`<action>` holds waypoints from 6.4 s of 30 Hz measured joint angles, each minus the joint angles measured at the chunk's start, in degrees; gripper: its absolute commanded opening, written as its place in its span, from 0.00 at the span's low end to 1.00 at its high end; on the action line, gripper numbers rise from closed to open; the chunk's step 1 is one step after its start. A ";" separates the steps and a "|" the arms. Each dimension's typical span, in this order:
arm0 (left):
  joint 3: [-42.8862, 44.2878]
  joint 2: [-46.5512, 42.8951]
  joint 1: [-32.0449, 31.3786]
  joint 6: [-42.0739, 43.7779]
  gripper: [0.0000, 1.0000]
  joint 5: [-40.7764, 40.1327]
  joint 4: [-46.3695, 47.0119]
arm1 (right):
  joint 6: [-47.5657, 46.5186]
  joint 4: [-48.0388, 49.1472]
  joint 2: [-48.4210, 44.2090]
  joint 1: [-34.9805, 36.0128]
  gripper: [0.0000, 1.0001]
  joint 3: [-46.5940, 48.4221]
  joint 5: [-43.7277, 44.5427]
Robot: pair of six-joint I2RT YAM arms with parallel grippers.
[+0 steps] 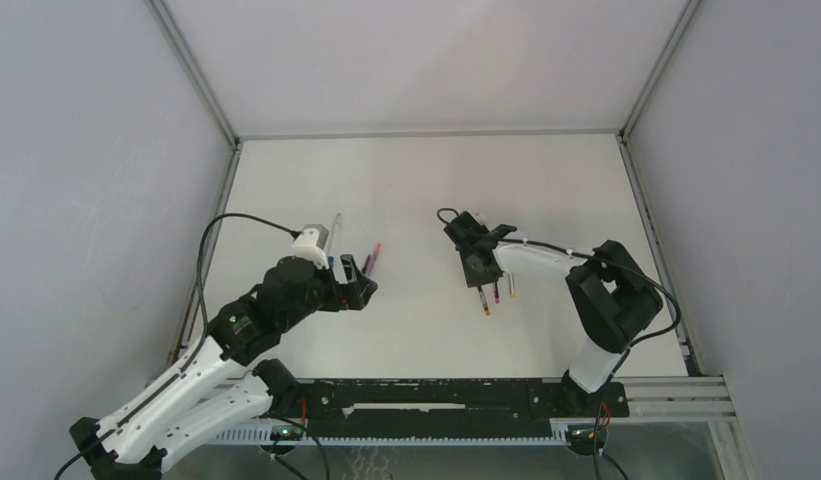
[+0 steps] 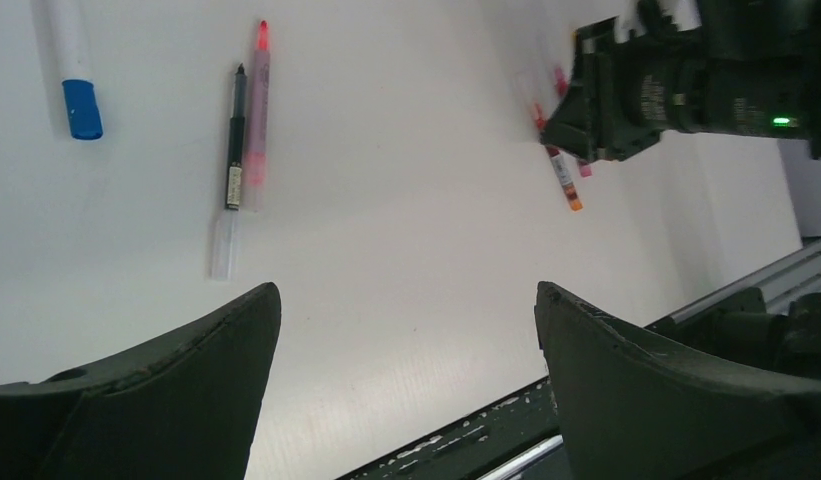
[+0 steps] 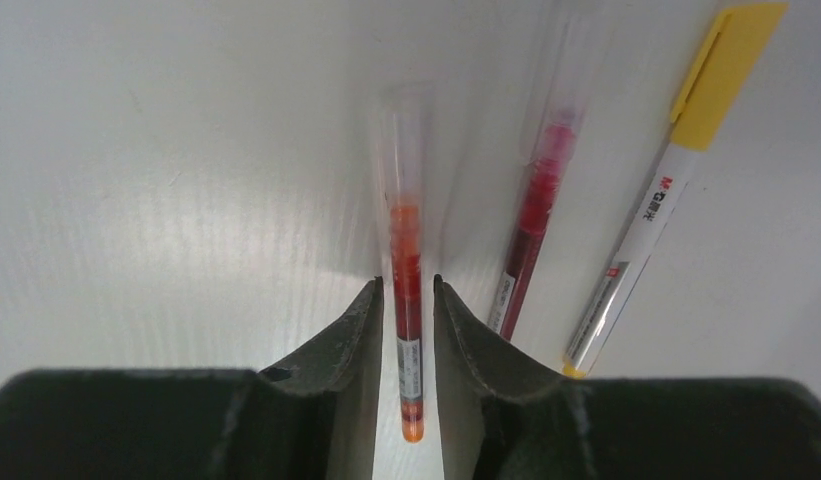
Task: Insert the pens into the pen caps
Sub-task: Place the pen at the center of the board, then pick up the pen from the center of the board, then adjust the pen.
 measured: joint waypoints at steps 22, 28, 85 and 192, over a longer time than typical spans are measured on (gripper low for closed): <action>18.53 39.21 22.99 16.79 0.70 -4.94 -1.55 | 4.70 -5.25 -40.81 14.16 0.35 0.11 -8.41; 24.35 52.13 25.79 20.83 0.68 -4.26 -1.11 | 8.81 -2.75 -47.89 16.70 0.34 -8.22 -9.94; 15.69 55.65 15.08 19.93 0.43 -0.46 5.29 | 13.05 1.29 -47.93 19.39 0.34 -16.06 -10.71; 15.37 8.57 -13.64 0.96 0.42 23.12 38.75 | 3.13 48.15 -51.32 38.53 0.13 -12.04 -0.94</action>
